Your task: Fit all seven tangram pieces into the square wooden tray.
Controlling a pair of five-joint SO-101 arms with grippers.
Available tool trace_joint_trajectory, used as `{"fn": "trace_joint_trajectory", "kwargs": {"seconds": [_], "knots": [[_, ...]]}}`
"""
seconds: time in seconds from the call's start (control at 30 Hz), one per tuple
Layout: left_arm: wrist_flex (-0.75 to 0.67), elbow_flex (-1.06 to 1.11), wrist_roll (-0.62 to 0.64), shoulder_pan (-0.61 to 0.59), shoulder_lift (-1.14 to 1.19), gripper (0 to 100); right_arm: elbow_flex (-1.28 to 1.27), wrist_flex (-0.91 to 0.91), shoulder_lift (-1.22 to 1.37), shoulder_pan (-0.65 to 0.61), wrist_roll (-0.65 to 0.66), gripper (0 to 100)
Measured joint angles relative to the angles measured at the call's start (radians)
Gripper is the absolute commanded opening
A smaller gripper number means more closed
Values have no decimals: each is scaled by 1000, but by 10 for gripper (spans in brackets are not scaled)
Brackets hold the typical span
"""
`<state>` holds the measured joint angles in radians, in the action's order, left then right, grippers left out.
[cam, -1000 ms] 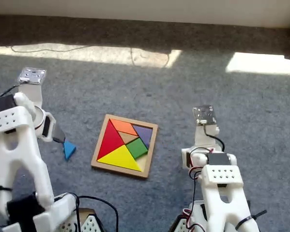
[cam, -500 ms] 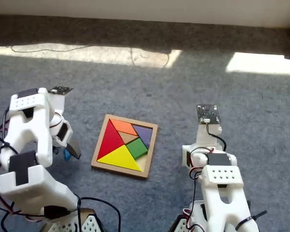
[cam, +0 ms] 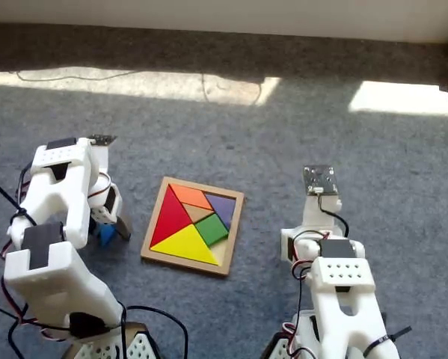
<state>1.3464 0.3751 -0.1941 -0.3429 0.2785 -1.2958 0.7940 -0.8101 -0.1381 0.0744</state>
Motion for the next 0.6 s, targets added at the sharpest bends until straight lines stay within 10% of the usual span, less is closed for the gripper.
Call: {"fn": "trace_joint_trajectory", "kwargs": {"seconds": [0.6], "knots": [[-28, 0, 25, -17, 0, 108, 0, 0, 0, 0, 0, 4]]}}
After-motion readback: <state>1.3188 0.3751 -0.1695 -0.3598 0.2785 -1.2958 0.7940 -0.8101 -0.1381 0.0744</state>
